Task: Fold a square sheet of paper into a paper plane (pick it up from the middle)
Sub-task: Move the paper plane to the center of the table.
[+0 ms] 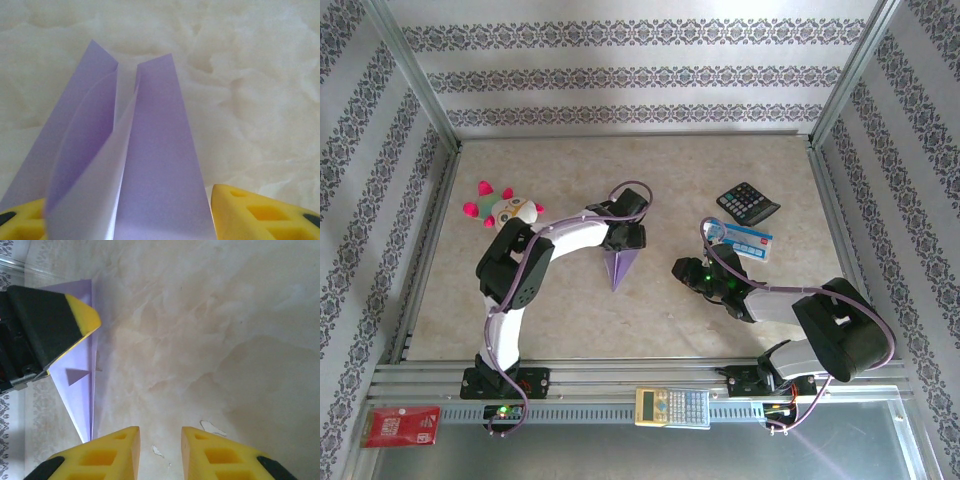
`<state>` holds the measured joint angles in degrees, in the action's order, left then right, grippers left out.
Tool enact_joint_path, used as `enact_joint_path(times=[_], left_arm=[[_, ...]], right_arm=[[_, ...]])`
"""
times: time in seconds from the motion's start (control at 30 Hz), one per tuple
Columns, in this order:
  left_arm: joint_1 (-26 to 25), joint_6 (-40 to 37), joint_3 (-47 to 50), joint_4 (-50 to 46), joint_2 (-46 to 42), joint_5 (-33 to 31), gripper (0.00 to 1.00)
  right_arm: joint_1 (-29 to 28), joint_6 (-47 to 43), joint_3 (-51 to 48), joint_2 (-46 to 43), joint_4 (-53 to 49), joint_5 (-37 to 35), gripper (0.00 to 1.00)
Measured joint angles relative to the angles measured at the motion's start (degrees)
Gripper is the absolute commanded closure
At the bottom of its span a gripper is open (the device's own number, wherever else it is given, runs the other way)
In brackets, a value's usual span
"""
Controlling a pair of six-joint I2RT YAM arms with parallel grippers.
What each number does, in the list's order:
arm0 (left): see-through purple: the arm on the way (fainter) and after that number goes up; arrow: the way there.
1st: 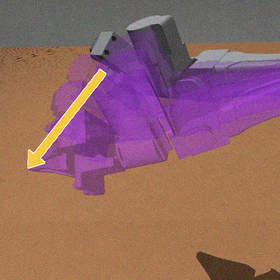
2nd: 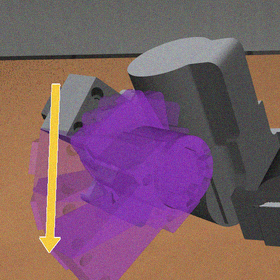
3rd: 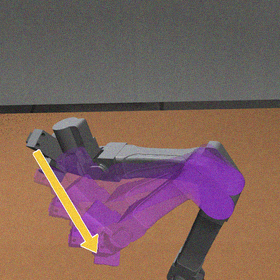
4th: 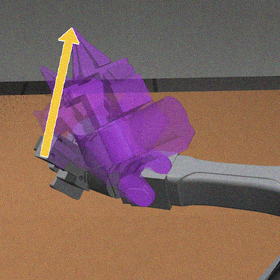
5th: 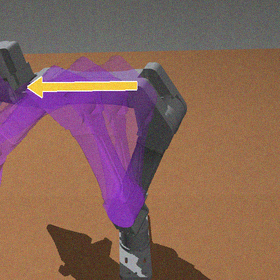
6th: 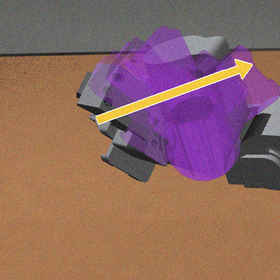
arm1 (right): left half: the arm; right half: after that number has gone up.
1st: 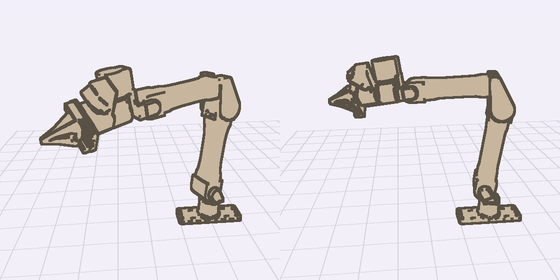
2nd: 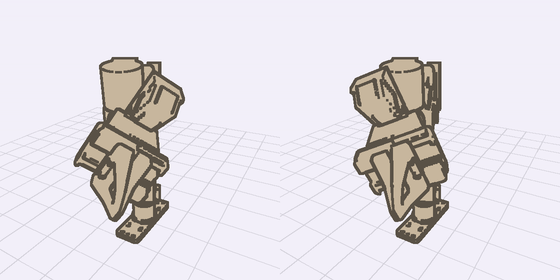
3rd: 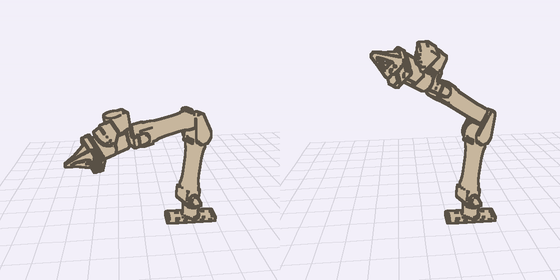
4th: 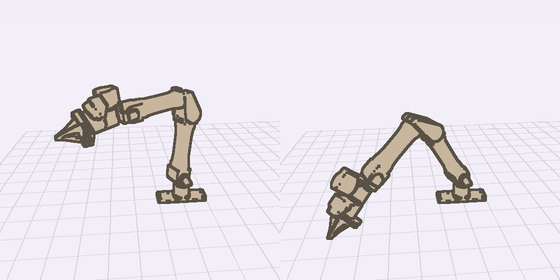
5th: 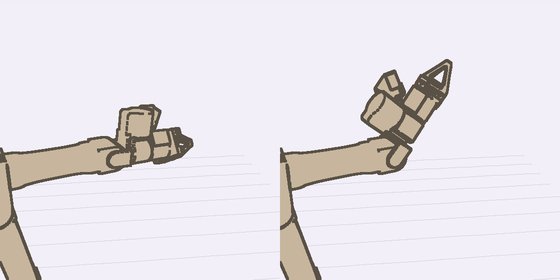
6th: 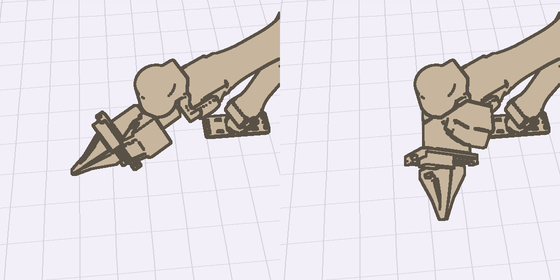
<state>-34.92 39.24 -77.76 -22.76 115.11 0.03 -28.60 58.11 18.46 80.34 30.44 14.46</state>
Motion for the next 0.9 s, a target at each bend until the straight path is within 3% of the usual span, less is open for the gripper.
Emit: enact_joint_path(times=[0.5, 0.7, 0.8, 0.9], left_arm=[[0.50, -2.67, 3.91, 0.07, -11.04, 0.98, 0.37], [3.08, -6.08, 11.19, 0.83, -24.04, 0.81, 0.35], [6.73, -7.96, 15.82, 2.05, -32.39, -0.46, 0.30], [11.56, -10.40, 21.51, 4.57, -40.48, -3.52, 0.16]], right_arm=[[-0.02, -1.40, 0.48, 2.25, -0.90, 1.33, 0.71], [-1.68, -11.89, 8.66, -7.37, -15.93, -2.19, 0.67], [-3.19, -19.71, 15.45, -12.50, -25.14, -8.68, 0.52], [-3.45, -27.04, 20.72, -15.43, -32.39, -17.40, 0.31]])
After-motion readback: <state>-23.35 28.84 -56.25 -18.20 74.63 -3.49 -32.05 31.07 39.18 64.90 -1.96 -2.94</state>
